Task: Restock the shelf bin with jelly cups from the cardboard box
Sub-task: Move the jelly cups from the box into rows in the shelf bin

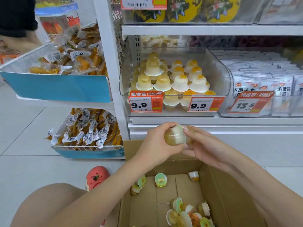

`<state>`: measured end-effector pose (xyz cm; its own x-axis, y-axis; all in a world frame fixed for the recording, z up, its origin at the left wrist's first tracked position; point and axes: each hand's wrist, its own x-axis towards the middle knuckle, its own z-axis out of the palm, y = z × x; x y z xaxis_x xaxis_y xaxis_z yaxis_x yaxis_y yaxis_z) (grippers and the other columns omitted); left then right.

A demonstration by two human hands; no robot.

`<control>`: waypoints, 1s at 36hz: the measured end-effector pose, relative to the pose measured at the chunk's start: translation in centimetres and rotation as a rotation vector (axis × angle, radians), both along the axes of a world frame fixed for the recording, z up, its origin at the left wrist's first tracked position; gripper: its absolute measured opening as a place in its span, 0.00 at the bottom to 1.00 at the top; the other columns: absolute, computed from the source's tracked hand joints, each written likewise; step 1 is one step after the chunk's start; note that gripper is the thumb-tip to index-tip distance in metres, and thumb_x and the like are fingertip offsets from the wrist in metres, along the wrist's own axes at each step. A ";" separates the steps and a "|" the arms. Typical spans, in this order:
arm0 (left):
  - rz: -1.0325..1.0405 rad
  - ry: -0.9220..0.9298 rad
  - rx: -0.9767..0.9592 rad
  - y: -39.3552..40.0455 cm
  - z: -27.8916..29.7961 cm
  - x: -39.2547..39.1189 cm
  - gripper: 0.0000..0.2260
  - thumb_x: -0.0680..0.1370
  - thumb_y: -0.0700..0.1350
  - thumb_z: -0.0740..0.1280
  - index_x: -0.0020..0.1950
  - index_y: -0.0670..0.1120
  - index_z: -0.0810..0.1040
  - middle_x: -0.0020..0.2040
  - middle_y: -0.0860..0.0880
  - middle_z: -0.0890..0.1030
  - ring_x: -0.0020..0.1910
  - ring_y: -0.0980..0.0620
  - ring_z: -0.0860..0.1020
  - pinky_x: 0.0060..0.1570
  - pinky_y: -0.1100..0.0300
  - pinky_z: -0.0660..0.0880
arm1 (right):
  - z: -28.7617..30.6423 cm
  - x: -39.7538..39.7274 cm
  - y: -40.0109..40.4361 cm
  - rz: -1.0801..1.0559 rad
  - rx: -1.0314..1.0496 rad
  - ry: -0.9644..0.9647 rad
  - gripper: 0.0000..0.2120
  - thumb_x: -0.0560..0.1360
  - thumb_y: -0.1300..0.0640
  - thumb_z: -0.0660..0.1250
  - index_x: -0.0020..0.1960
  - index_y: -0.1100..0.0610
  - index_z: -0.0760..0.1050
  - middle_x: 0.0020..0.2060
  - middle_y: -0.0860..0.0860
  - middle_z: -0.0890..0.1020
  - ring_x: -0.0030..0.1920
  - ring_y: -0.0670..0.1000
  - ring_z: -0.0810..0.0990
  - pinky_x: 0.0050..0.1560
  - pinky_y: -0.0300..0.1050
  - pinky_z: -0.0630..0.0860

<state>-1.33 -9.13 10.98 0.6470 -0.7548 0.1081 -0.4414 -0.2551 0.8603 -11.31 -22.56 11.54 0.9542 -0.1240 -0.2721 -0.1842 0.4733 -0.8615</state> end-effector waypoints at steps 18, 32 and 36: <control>-0.058 -0.270 -0.068 -1.0 3.3 2.1 0.29 0.65 0.49 0.78 0.64 0.53 0.73 0.57 0.57 0.76 0.57 0.58 0.73 0.54 0.66 0.68 | 2.8 2.1 -1.5 0.013 -0.102 -0.041 0.25 0.66 0.50 0.75 0.60 0.60 0.78 0.52 0.57 0.82 0.42 0.50 0.82 0.47 0.43 0.81; 0.076 -0.350 0.232 0.8 5.3 7.2 0.23 0.70 0.45 0.74 0.63 0.49 0.73 0.61 0.51 0.76 0.59 0.51 0.74 0.58 0.52 0.73 | 9.5 8.5 -6.1 -0.478 -0.516 -0.104 0.29 0.59 0.52 0.78 0.57 0.61 0.76 0.50 0.56 0.83 0.48 0.53 0.84 0.44 0.43 0.81; 0.103 -0.331 0.313 0.7 5.2 8.3 0.24 0.70 0.45 0.74 0.65 0.49 0.71 0.63 0.50 0.75 0.61 0.50 0.73 0.59 0.49 0.74 | 11.0 12.8 -9.4 -0.620 -0.772 -0.073 0.31 0.66 0.54 0.78 0.64 0.59 0.70 0.53 0.53 0.80 0.50 0.51 0.83 0.43 0.41 0.81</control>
